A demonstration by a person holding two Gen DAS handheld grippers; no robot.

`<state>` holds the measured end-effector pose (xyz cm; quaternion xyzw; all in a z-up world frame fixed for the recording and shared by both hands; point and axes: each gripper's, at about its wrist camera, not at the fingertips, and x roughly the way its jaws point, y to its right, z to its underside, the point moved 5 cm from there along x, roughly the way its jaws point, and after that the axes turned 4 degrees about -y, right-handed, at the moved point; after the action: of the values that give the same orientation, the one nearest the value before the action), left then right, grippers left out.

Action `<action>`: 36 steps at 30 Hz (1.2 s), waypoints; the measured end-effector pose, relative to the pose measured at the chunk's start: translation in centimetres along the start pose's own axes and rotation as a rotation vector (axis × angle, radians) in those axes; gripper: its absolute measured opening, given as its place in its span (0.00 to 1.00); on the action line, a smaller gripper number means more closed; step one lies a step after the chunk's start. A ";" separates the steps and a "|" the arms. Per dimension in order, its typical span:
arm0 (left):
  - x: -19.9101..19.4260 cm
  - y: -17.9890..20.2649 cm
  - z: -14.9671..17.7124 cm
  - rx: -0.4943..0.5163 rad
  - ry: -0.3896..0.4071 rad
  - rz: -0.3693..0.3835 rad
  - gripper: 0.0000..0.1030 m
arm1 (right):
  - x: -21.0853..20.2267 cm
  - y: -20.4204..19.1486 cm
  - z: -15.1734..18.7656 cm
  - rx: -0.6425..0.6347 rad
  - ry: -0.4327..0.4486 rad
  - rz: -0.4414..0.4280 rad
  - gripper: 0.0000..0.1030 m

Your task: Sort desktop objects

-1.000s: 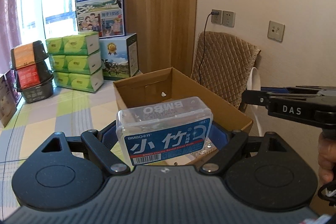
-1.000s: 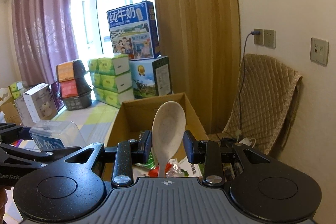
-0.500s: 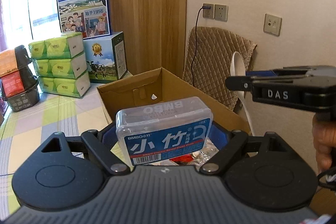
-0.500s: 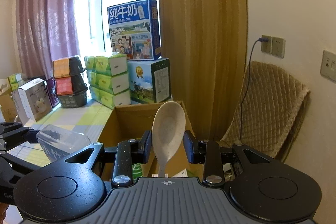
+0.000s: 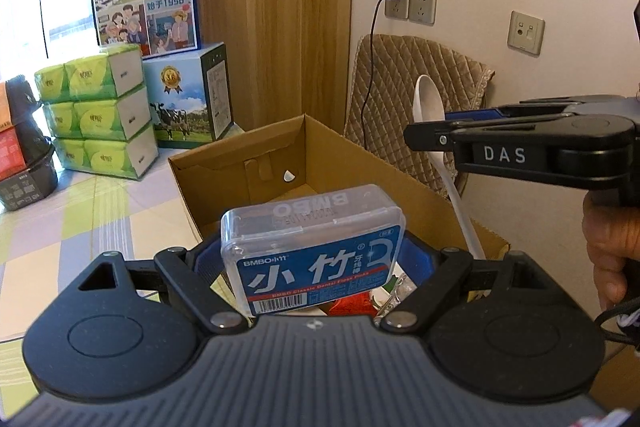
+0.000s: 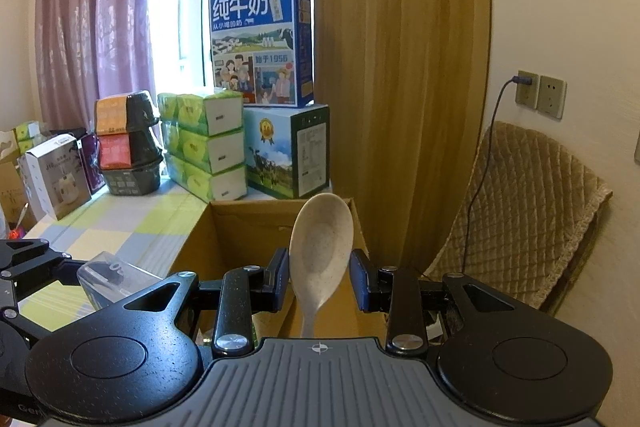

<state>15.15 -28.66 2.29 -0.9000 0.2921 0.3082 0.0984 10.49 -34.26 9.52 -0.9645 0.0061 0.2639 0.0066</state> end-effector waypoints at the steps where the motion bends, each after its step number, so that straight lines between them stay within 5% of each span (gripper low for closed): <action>1: 0.2 0.0 0.0 -0.002 -0.002 0.001 0.83 | 0.2 0.0 0.0 -0.001 -0.002 0.000 0.29; 17: 1.9 -0.4 0.1 -0.004 -0.044 -0.011 0.86 | 1.3 0.0 -0.3 -0.009 -0.009 -0.005 0.29; 36: -0.4 -2.0 1.9 -0.061 -0.045 -0.042 0.86 | 2.0 -1.2 -0.2 -0.020 -0.021 -0.024 0.29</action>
<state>15.16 -26.20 1.03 -0.9014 0.2612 0.3350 0.0837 12.34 -33.04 8.65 -0.9617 -0.0083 0.2739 0.0001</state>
